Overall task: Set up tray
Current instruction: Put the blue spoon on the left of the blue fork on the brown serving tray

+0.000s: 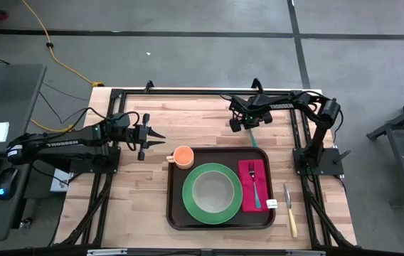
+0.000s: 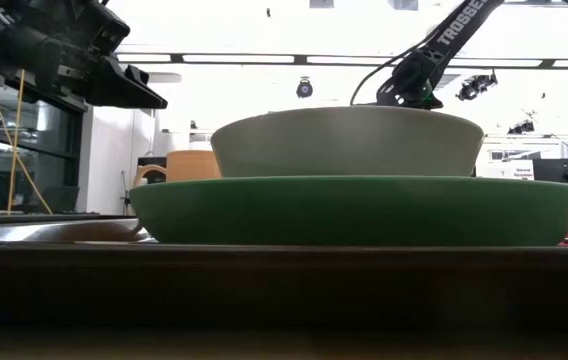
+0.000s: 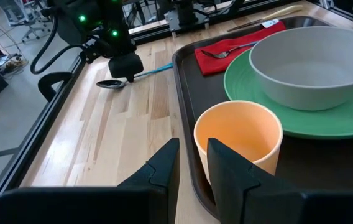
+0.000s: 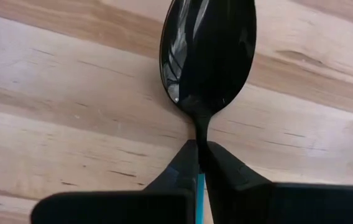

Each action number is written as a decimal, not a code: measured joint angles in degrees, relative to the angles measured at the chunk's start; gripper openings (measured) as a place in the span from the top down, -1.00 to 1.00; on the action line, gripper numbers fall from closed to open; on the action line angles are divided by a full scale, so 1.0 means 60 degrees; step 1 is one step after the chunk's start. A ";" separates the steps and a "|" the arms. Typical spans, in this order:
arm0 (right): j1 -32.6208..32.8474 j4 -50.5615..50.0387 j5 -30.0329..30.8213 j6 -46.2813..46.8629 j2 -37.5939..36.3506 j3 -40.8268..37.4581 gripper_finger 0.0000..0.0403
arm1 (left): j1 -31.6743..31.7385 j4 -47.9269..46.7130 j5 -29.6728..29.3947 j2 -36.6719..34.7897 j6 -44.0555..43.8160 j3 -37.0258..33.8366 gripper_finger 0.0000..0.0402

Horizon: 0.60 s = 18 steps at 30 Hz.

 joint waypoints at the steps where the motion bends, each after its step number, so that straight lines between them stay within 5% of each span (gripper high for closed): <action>1: 0.0000 0.0002 0.0003 -0.0004 0.0000 0.0000 0.99 | 0.0003 0.0000 0.0000 0.0000 0.0000 0.0000 0.44; 18: -0.0020 -0.0021 -0.0206 -0.0517 0.0038 0.0265 0.99 | 0.0001 0.0000 -0.0007 0.0000 0.0000 0.0000 0.44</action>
